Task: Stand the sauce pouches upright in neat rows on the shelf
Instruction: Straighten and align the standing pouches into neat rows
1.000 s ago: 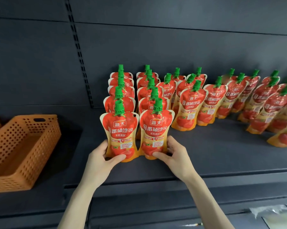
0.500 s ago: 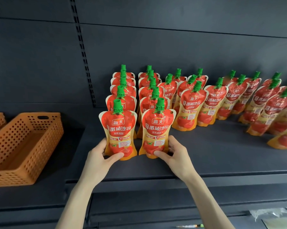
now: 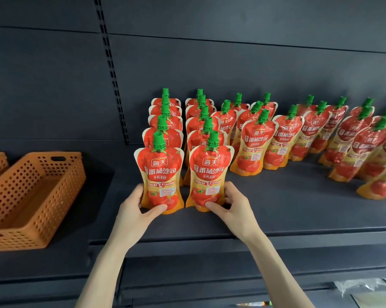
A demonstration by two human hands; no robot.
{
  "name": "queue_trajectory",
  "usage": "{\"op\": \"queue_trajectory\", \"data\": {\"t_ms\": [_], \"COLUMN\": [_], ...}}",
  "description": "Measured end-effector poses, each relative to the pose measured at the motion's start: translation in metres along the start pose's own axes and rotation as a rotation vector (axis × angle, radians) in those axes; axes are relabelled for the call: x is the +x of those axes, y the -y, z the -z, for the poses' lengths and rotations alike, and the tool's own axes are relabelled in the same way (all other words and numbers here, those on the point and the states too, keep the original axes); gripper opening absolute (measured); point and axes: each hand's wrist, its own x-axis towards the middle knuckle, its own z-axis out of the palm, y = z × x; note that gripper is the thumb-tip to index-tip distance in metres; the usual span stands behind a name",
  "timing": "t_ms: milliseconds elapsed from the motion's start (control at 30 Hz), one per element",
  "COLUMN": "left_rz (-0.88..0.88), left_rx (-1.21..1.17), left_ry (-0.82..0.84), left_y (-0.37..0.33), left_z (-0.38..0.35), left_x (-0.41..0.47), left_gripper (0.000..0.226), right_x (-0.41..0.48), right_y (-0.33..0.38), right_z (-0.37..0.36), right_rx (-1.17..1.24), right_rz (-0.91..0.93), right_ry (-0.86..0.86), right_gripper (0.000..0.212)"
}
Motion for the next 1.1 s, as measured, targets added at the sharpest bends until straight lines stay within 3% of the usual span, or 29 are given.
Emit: {"op": "queue_trajectory", "data": {"t_ms": [233,367,467,600,767,967,1100], "left_rz": [-0.03,-0.132,-0.276,-0.446,-0.507,-0.504,-0.487], "left_rx": [-0.051,0.07,0.185,0.176,0.134,0.15,0.173], "left_ry": [-0.069,-0.339,-0.498,-0.322,-0.162,-0.218,-0.303], "left_y": [-0.001,-0.004,-0.011,-0.029,-0.07,-0.111,-0.141], "left_z": [-0.002,-0.012,-0.025,-0.06,-0.131,-0.206,-0.233], "left_x": [-0.006,-0.025,-0.044,-0.053,-0.038,-0.008,0.02], "left_gripper": [0.061,0.056,0.044,0.024,0.02,0.023,0.011], "right_x": [-0.006,-0.022,-0.036,-0.045,-0.033,0.006,0.043], "right_y": [0.005,0.0,-0.003,0.0,-0.004,-0.014,-0.008], "right_z": [0.001,0.004,0.016,0.044,0.098,0.173,0.219], "right_rx": [0.002,-0.113,-0.204,-0.312,-0.341,-0.294,-0.273], "right_rz": [-0.013,0.018,0.073,0.12,0.155,0.266,0.345], "right_ry": [-0.046,-0.24,-0.349,-0.394,-0.432,-0.32,-0.239], "right_gripper": [0.042,0.042,0.028,0.016,0.012,0.01,0.011]}}
